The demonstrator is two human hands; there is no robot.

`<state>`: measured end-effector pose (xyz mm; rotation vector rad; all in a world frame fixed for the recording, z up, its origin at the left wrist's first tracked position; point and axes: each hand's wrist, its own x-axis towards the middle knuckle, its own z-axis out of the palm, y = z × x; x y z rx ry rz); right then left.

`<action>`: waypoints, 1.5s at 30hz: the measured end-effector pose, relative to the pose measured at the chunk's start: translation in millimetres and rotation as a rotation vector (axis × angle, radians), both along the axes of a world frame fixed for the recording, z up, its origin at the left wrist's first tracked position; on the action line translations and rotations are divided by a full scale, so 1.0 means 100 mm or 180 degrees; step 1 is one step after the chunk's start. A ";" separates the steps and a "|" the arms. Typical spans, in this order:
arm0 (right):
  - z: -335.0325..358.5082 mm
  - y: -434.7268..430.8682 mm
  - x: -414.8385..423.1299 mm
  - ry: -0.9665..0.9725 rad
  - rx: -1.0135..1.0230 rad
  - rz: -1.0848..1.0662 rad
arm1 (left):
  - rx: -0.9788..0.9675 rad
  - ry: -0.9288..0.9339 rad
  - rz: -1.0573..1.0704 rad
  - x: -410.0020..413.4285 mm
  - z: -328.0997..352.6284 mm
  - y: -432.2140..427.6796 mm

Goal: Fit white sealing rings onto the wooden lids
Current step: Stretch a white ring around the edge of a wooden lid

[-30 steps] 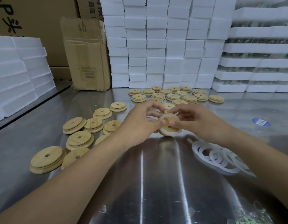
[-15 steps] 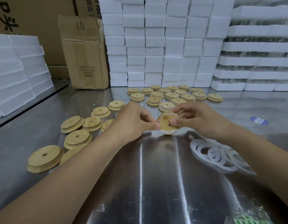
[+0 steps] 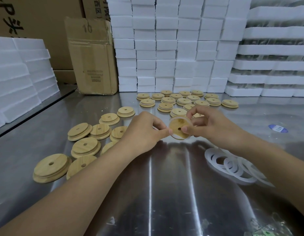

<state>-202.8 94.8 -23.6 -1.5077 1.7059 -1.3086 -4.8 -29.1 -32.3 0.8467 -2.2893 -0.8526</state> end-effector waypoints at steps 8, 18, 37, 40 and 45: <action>-0.02 0.00 0.05 0.0690 -0.0173 0.0122 | -0.0133 -0.0339 -0.0090 0.02 0.04 0.03; 0.06 0.05 0.02 -0.0079 -0.0181 -0.0022 | 0.0522 0.0213 -0.0345 0.05 0.06 0.04; 0.07 0.05 0.02 0.0171 0.0278 0.0013 | 0.0797 0.0202 -0.0391 0.04 0.10 0.06; 0.05 0.06 0.03 0.0556 0.0499 0.0067 | 0.0672 0.0026 -0.0443 0.05 0.07 0.04; 0.01 0.07 0.06 0.1922 0.0521 -0.0234 | 0.0068 -0.0424 -0.0334 0.02 0.02 0.02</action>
